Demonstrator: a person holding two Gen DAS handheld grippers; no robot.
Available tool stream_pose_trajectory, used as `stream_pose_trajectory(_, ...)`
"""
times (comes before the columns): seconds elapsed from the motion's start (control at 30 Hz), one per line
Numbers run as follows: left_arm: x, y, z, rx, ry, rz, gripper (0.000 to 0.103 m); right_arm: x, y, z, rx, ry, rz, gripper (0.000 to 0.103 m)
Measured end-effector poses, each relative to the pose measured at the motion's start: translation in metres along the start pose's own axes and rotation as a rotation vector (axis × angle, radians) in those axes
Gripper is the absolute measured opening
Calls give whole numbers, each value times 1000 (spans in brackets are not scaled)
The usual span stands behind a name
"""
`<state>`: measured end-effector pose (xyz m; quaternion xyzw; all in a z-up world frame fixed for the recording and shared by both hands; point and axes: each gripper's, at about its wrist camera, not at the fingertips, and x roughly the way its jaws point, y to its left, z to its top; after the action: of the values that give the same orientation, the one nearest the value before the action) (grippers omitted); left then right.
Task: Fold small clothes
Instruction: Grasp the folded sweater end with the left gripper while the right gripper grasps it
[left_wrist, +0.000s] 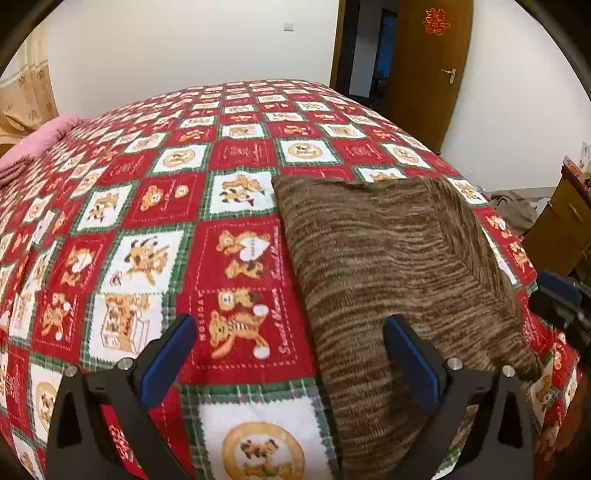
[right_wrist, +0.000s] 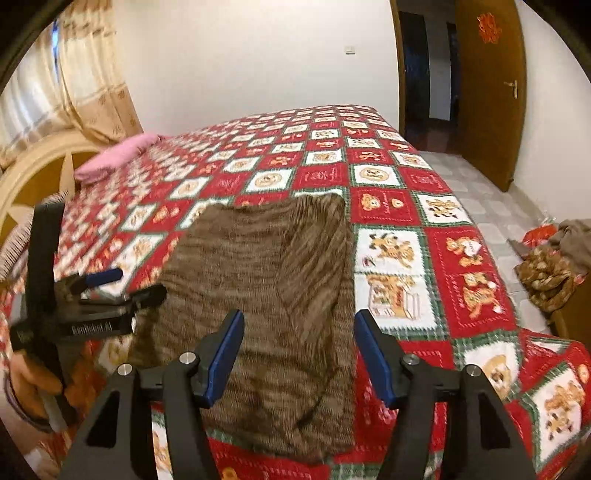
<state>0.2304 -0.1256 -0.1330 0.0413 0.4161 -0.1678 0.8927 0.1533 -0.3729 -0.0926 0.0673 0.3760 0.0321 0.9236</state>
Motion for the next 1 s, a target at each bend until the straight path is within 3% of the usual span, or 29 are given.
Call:
stream_pose_trajectory(0.17, 4, 6, 18, -1, -31, -40, 103, 25, -12, 31, 10, 41, 36, 63)
stream_pose_trajectory(0.3, 25, 24, 48, -90, -34, -187, 103, 56, -38, 58, 75, 57, 58, 63)
stream_pose_trajectory(0.47, 80, 48, 82, -282, 79, -400, 102, 112, -61, 72, 94, 116, 65, 63)
stream_pose_trajectory(0.57, 119, 49, 90, -345, 181, -482, 102, 138, -69, 73, 146, 158, 172, 63)
stream_pose_trajectory(0.63, 121, 48, 95, -356, 140, -504, 102, 146, -74, 76, 198, 148, 241, 63)
stream_pose_trajectory(0.7, 128, 42, 100, -358, 142, -578, 101, 154, -76, 80, 221, 156, 288, 63)
stream_pose_trajectory(0.77, 130, 37, 102, -353, 136, -601, 90, 160, -73, 83, 224, 183, 292, 63)
stream_pose_trajectory(0.8, 131, 34, 103, -343, 130, -623, 70, 159, -69, 85, 201, 187, 291, 62)
stream_pose_trajectory(0.83, 132, 31, 102, -337, 126, -644, 45, 157, -63, 87, 162, 189, 293, 56)
stream_pose_trajectory(0.87, 132, 30, 102, -336, 110, -646, 33, 155, -59, 88, 136, 188, 294, 36)
stream_pose_trajectory(0.9, 130, 31, 102, -339, 83, -644, 14, 150, -54, 88, 110, 169, 272, 30)
stream_pose_trajectory(1.0, 106, 34, 106, -306, -63, -661, 12, 112, -28, 88, -66, 7, 301, 27)
